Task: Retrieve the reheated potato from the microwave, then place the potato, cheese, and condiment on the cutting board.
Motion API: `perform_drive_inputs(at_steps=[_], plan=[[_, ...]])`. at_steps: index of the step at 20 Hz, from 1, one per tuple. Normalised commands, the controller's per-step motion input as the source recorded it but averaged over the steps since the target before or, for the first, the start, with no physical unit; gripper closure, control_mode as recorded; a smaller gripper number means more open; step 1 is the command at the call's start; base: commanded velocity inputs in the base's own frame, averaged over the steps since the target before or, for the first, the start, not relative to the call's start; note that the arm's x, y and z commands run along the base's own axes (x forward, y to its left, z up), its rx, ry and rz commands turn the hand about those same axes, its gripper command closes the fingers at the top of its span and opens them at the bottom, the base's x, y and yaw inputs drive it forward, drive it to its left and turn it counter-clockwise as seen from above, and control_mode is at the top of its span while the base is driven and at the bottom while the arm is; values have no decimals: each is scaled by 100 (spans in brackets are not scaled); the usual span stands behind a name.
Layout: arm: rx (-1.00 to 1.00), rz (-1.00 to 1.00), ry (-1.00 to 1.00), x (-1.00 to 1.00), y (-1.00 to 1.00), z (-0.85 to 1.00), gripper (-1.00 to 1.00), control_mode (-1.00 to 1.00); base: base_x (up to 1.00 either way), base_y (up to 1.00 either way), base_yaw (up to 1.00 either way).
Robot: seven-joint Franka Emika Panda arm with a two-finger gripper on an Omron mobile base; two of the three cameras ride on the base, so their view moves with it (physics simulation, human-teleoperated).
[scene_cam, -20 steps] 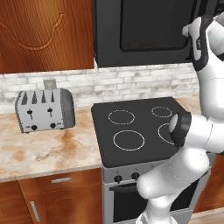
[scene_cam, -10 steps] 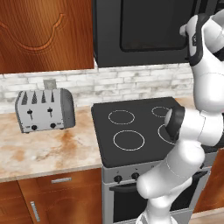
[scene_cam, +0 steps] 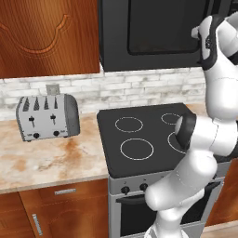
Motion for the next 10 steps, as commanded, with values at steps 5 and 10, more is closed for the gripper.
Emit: perform_drive_inputs(at_steps=[5,10], plan=[[10,0,-6,3,37,-28,100,-100,0,0,0],[9,4,-4,-39,37,-24,100,-100,0,0,0]])
